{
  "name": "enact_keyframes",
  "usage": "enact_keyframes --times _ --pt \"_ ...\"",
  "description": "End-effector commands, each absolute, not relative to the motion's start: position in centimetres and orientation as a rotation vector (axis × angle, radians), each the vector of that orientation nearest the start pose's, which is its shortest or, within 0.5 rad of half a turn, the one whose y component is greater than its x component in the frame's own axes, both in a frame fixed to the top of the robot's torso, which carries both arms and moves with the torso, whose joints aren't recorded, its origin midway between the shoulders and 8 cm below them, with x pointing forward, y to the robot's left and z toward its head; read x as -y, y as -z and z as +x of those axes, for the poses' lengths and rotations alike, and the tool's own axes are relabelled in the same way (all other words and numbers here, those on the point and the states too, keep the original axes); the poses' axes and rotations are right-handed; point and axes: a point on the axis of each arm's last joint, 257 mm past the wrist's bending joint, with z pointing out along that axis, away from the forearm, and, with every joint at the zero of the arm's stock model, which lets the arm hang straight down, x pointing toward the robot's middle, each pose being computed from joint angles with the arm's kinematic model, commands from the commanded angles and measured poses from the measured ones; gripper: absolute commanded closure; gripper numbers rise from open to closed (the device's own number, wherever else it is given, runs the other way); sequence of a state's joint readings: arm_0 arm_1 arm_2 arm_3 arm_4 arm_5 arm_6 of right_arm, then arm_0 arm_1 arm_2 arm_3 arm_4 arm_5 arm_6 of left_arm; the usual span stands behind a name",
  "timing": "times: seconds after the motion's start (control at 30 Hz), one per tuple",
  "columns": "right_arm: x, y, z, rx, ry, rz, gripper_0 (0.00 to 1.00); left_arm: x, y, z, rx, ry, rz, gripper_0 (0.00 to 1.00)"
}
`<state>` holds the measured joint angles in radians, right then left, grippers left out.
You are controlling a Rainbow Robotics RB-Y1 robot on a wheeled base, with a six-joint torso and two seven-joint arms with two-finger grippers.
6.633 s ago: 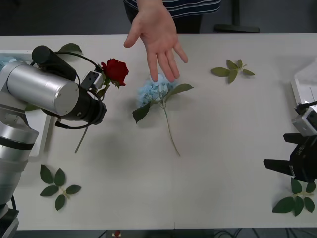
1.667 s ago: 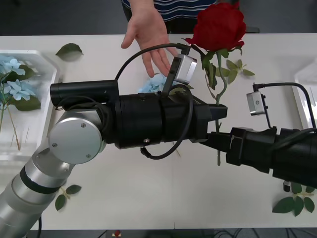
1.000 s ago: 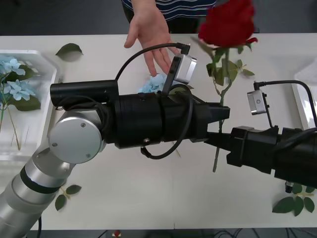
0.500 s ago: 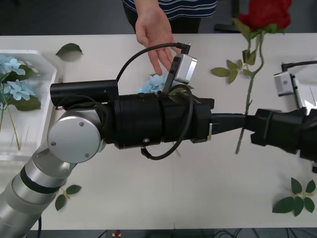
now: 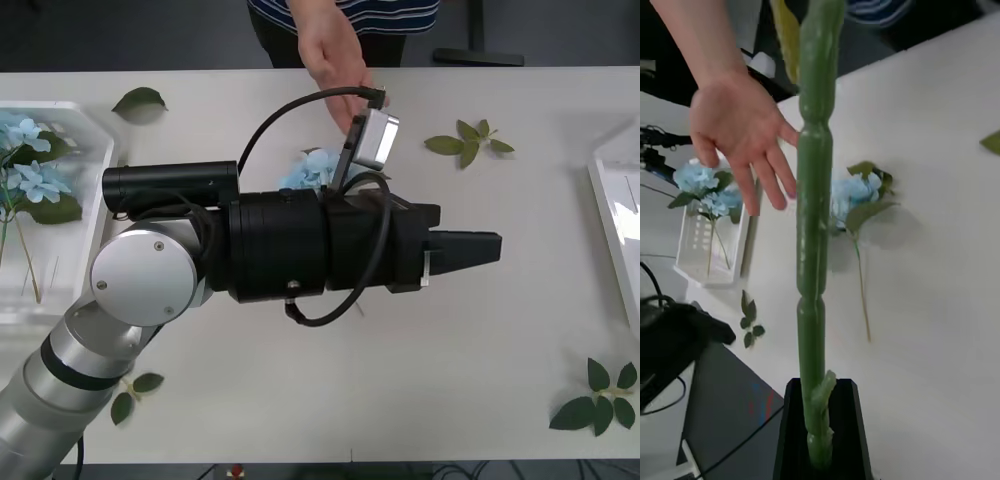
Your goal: Place the red flowers into the right box and the blue flowers into the left box. If a person shows an open palm, hand one flower to the person first, then continue sorting.
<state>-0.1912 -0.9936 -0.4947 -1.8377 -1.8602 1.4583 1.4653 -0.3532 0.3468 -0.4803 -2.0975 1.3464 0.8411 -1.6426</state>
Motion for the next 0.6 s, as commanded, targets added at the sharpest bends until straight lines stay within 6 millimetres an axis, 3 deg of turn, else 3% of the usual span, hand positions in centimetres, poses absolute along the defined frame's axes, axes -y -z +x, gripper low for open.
enact_keyframes --times 0.03,0.27,0.43,0.6 --pt "26.7 -1.9 44.1 -2.088 -0.923 -0.309 1.00 10.9 5.8 33.2 -1.736 1.342 0.835 0.00" --pt "22.1 -7.9 53.0 -1.801 -0.707 -0.323 1.00 9.2 8.9 35.0 -1.880 1.207 0.819 0.00" --pt "19.6 -12.0 56.3 -1.677 -0.584 -0.315 1.00 8.3 9.8 35.7 -1.949 1.113 0.789 0.00" --pt "19.1 -15.8 58.3 -1.574 -0.502 -0.245 1.00 8.3 9.3 35.4 -1.941 1.087 0.797 0.00"
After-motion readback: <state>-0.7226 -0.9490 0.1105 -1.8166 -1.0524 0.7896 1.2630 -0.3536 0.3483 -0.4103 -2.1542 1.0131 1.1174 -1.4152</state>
